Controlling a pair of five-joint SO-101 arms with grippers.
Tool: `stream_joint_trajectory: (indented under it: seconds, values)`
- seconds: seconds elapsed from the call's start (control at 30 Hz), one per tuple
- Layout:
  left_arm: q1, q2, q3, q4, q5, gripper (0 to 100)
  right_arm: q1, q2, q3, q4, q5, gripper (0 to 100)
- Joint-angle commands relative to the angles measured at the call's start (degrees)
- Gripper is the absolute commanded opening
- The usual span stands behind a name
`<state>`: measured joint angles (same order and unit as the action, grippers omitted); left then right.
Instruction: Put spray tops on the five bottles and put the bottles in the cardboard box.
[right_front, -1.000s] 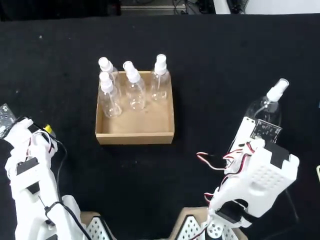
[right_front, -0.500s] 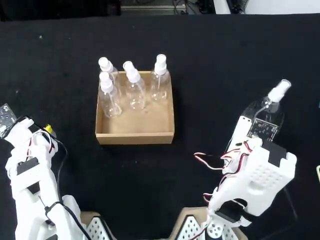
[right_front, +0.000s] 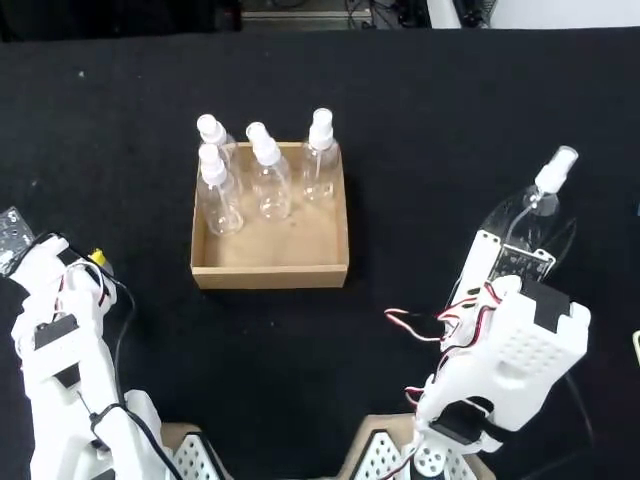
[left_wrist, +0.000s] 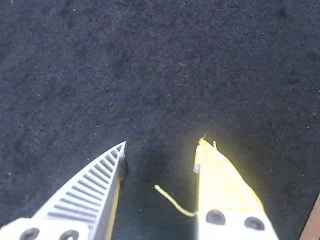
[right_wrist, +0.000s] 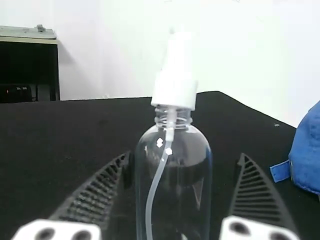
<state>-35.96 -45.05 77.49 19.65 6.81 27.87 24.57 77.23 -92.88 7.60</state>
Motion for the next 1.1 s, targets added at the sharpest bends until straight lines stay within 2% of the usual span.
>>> stream_joint_trajectory:
  seconds: [0.0, 0.23, 0.37, 0.4, 0.53, 0.63, 0.73, 0.8, 0.97, 1.07]
  values:
    - [0.31, -1.58, -0.84, -1.23, -0.35, 20, -0.79, -2.95, -1.71, 1.67, 0.26, 26.5]
    - [0.22, -1.58, -0.84, -1.23, -0.35, 20, -0.7, -13.32, -6.46, 23.12, -0.09, 26.5]
    - [0.22, -1.58, -0.84, -1.23, -0.35, 20, -0.97, -18.15, -6.46, 27.78, -0.18, 26.0]
    - [0.22, -1.58, -0.84, -1.23, -0.35, 20, -0.97, -18.86, -6.2, 28.04, -0.18, 23.7]
    - [0.13, -1.58, -0.84, -1.23, -0.35, 20, 0.18, -20.09, -4.09, 27.52, 0.35, 3.7]
    - [0.13, -1.58, -0.84, -1.23, -0.35, 20, 1.93, -21.93, -3.56, 27.78, -0.09, 9.0]
    - [0.22, -1.58, -0.84, -1.23, -0.35, 20, 2.02, -25.98, -5.23, 34.81, 0.26, 15.7]
    - [0.13, -1.58, -0.84, -1.23, -0.35, 20, 1.85, -30.2, -9.27, 46.68, 0.26, 15.8]
    - [0.13, -1.58, -0.84, -1.23, -0.35, 20, 1.05, -38.02, -31.6, 94.15, 0.44, 16.3]
    - [0.22, -1.58, -0.84, -1.23, -0.35, 20, -0.53, -37.58, -46.9, 114.2, 3.08, 16.3]
